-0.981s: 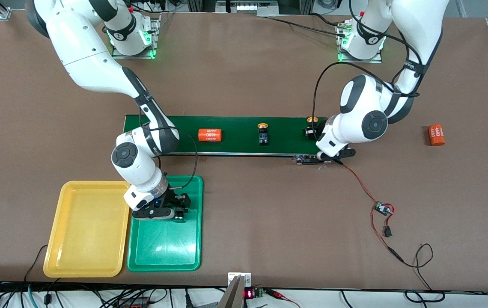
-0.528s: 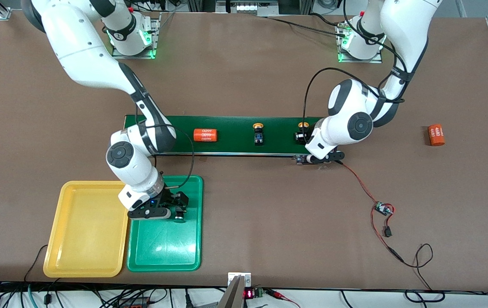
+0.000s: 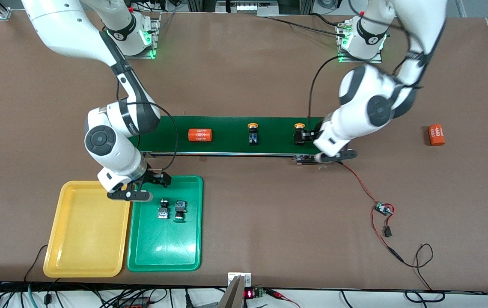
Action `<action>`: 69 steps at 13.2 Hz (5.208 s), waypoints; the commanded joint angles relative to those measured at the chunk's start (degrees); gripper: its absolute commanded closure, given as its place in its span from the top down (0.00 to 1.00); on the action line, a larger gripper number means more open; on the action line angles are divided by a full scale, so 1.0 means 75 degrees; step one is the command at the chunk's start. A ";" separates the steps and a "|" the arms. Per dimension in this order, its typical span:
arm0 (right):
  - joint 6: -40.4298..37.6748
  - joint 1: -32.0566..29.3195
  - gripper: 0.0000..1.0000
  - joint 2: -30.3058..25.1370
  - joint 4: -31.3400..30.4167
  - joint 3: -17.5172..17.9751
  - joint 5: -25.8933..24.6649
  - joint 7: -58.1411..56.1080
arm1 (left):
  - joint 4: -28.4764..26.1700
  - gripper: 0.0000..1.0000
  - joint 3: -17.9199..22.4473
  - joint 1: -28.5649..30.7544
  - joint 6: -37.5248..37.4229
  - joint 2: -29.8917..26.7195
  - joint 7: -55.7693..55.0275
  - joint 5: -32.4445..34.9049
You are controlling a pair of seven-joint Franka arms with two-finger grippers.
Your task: Sort buttons by color to trays
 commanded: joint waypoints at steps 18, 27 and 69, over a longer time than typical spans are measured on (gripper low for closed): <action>-0.1708 -0.0406 1.00 -0.2891 -0.1970 0.0418 0.0817 -0.0320 | -0.0687 1.00 0.0036 0.6328 0.0702 0.1641 0.5590 0.3838; -0.0749 0.1515 1.00 -0.2118 -0.1947 0.0418 0.0864 0.2187 | -0.0898 0.21 0.0036 0.6609 -0.0057 0.1783 0.5802 0.3838; -0.2797 -0.1996 0.00 -0.0455 0.1039 0.0325 0.0477 -0.3654 | -0.0723 1.00 -0.2227 0.1054 0.0526 0.0566 1.0513 0.4541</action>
